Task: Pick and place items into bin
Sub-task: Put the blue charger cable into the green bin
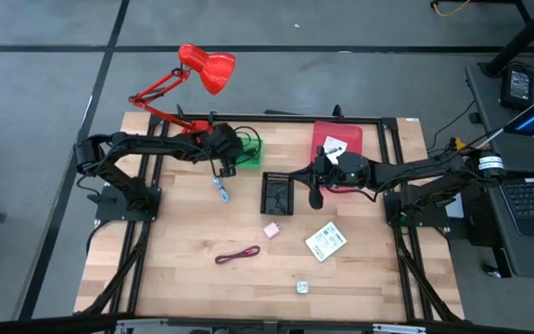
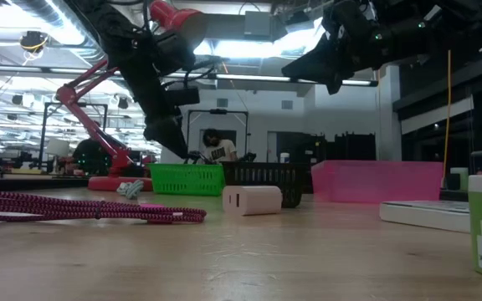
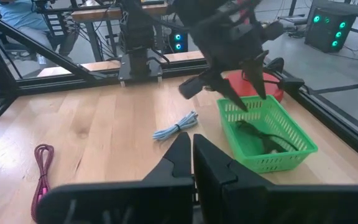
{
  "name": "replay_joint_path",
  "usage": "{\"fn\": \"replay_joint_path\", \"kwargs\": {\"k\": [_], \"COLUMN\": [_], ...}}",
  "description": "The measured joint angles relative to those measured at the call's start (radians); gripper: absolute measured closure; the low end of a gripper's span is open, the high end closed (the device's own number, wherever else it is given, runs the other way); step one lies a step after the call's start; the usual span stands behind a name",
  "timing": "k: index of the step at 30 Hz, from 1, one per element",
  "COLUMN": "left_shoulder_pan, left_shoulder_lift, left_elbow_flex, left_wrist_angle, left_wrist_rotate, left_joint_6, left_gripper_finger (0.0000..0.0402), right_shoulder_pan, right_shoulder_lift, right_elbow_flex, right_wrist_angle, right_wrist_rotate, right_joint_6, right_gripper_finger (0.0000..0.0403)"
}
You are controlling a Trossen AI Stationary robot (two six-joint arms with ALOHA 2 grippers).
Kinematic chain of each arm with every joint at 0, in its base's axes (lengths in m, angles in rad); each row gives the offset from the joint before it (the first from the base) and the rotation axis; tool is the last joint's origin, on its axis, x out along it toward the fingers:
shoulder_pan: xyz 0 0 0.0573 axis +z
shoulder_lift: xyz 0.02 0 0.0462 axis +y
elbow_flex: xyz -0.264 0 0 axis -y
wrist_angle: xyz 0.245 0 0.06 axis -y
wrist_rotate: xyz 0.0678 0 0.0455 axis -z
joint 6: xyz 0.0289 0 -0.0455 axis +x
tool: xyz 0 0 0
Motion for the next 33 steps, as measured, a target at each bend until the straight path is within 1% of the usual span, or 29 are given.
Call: {"fn": "replay_joint_path", "kwargs": {"k": [5, 9, 12, 14, 18, 21, 24, 26, 33], "left_shoulder_pan": [0.019, 0.007, -0.022, -0.051, -0.119, -0.17, -0.217, -0.248, -0.329], "left_shoulder_lift": [-0.015, -0.058, -0.121, -0.172, -0.262, -0.294, -0.282, -0.25, -0.117], "left_elbow_flex": [0.0, 0.0, 0.0, 0.0, 0.0, 0.0, 0.0, 0.0, 0.0], "left_wrist_angle": [0.0, -0.024, -0.09, -0.135, -0.239, -0.322, -0.369, -0.379, -0.424], "left_wrist_rotate": [0.0, 0.0, 0.008, 0.023, 0.111, 0.133, 0.111, 0.101, 0.009], "left_joint_6": [0.012, 0.014, 0.006, -0.026, -0.109, -0.165, -0.24, -0.241, -0.098], "left_gripper_finger": [0.0242, 0.0248, 0.0253, 0.0256, 0.0259, 0.0259, 0.0259, 0.0259, 0.0259], "right_shoulder_pan": [0.0, 0.0, 0.0, 0.0, 0.0, 0.0, 0.0, 0.0, 0.0], "right_shoulder_lift": [0.0, 0.0, 0.0, 0.0, 0.0, 0.0, 0.0, 0.0, 0.0], "right_elbow_flex": [0.0, 0.0, 0.0, 0.0, 0.0, 0.0, 0.0, 0.0, 0.0], "right_wrist_angle": [0.0, 0.0, 0.0, 0.0, 0.0, 0.0, 0.0, 0.0, -0.001], "right_wrist_rotate": [0.0, 0.0, 0.0, 0.0, 0.0, 0.0, 0.0, 0.0, 0.0], "right_joint_6": [-0.001, -0.001, -0.001, -0.001, -0.002, -0.005, -0.016, -0.027, -0.024], "right_gripper_finger": [0.0402, 0.0402, 0.0402, 0.0402, 0.0402, 0.0402, 0.0402, 0.0402, 0.0402]}}
